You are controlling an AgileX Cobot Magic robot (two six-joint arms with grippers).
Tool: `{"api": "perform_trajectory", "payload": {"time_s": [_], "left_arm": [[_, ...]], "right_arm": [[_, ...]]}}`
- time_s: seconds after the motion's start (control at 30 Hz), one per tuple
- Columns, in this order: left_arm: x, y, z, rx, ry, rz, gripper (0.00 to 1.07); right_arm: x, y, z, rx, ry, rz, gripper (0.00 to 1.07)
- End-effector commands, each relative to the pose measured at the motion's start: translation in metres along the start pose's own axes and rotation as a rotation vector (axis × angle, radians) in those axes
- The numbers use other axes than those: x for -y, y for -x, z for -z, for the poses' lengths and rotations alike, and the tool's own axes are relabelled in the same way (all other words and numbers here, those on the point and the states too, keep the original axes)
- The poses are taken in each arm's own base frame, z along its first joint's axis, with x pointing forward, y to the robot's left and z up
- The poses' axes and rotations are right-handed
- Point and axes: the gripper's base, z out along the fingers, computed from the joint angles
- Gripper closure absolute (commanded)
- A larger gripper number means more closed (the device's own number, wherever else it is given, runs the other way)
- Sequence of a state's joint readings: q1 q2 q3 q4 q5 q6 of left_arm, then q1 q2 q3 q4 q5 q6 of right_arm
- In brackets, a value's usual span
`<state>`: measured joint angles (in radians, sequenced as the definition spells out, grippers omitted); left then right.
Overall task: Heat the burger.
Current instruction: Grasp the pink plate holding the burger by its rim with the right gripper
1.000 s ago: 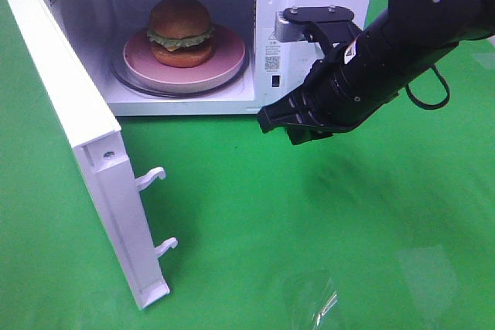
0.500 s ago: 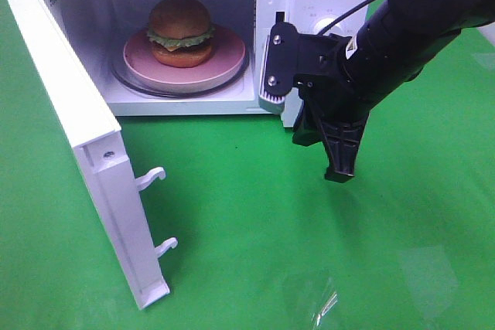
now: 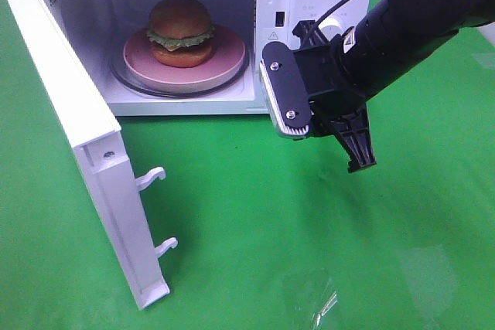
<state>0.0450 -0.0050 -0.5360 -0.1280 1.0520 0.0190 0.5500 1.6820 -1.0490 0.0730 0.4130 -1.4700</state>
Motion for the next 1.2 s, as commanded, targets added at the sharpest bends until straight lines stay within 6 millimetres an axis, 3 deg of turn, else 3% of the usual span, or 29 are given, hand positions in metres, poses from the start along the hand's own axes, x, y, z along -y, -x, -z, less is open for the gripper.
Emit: {"api": "perform_trajectory", "payload": {"time_s": [0.03,0.07,0.1,0.13,0.17,0.23,0.43,0.67,0.87,1.2], "left_arm": [[0.0,0.0,0.001,0.026,0.001,-0.001,0.09],[0.0,0.0,0.001,0.026,0.001,-0.001,0.09],[0.0,0.0,0.001,0.026,0.001,-0.001,0.09],[0.0,0.0,0.001,0.026,0.001,-0.001,0.09],[0.0,0.0,0.001,0.026,0.001,-0.001,0.09],[0.0,0.0,0.001,0.026,0.001,-0.001,0.09],[0.0,0.0,0.001,0.026,0.001,-0.001,0.09],[0.0,0.0,0.001,0.026,0.001,-0.001,0.09],[0.0,0.0,0.001,0.026,0.001,-0.001,0.09],[0.0,0.0,0.001,0.026,0.001,-0.001,0.09]], "right_arm": [[0.006,-0.001,0.004,-0.011,-0.035,0.004,0.39],[0.006,-0.001,0.004,-0.011,-0.035,0.004,0.39],[0.005,-0.002,0.004,-0.026,-0.035,0.015,0.26],[0.005,-0.002,0.004,-0.026,-0.035,0.015,0.26],[0.006,-0.003,0.004,-0.041,-0.043,0.012,0.16],[0.007,-0.004,0.004,-0.05,-0.057,0.011,0.12],[0.01,-0.005,0.005,-0.061,-0.087,0.034,0.14],[0.025,0.013,0.006,-0.053,-0.143,0.076,0.15],[0.044,0.025,-0.007,-0.046,-0.177,0.1,0.17],[0.058,0.035,-0.025,-0.018,-0.212,0.105,0.19]]}}
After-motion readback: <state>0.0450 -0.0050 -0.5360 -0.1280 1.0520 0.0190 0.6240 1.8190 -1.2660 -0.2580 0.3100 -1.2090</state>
